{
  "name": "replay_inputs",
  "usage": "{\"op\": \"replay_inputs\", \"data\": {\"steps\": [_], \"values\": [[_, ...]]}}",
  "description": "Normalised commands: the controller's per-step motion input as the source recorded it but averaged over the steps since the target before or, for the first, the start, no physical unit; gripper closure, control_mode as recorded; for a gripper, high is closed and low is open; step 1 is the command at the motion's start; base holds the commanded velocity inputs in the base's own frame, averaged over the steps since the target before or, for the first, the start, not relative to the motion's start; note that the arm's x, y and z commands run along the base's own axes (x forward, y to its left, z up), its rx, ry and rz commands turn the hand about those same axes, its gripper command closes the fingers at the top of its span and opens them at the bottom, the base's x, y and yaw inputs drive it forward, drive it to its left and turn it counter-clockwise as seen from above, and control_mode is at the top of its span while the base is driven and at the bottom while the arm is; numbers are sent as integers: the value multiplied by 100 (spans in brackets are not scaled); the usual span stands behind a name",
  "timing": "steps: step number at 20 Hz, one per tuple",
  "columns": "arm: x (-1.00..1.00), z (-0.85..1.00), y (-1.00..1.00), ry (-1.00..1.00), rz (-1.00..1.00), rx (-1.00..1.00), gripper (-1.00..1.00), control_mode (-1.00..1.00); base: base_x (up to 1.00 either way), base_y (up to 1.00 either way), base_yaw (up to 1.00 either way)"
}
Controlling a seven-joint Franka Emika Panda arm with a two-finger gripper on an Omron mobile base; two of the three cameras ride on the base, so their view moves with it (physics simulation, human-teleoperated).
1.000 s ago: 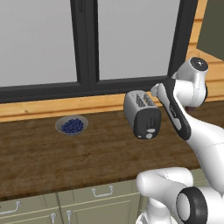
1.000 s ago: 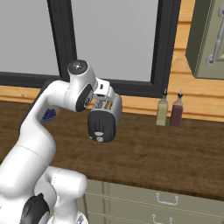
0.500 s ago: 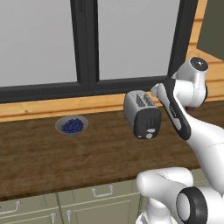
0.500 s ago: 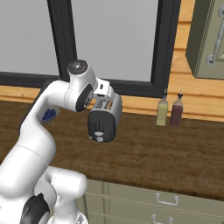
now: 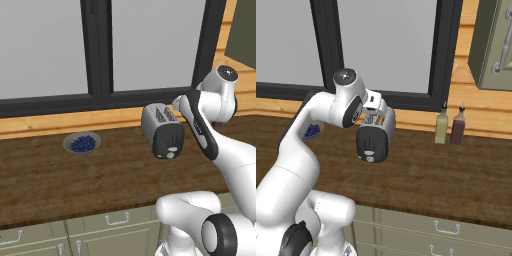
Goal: Start the toaster. Once the lever pops up, take the bread to the plate on the dining counter.
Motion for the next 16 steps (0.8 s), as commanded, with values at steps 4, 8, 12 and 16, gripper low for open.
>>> {"op": "replay_inputs", "data": {"steps": [4, 8, 12, 16], "values": [[0, 0, 0, 0, 0, 0, -100, -100, 0, 0, 0], [0, 0, 0, 0, 0, 0, -100, -100, 0, 0, 0], [0, 0, 0, 0, 0, 0, -100, -100, 0, 0, 0], [0, 0, 0, 0, 0, 0, -100, -100, 0, 0, 0]]}}
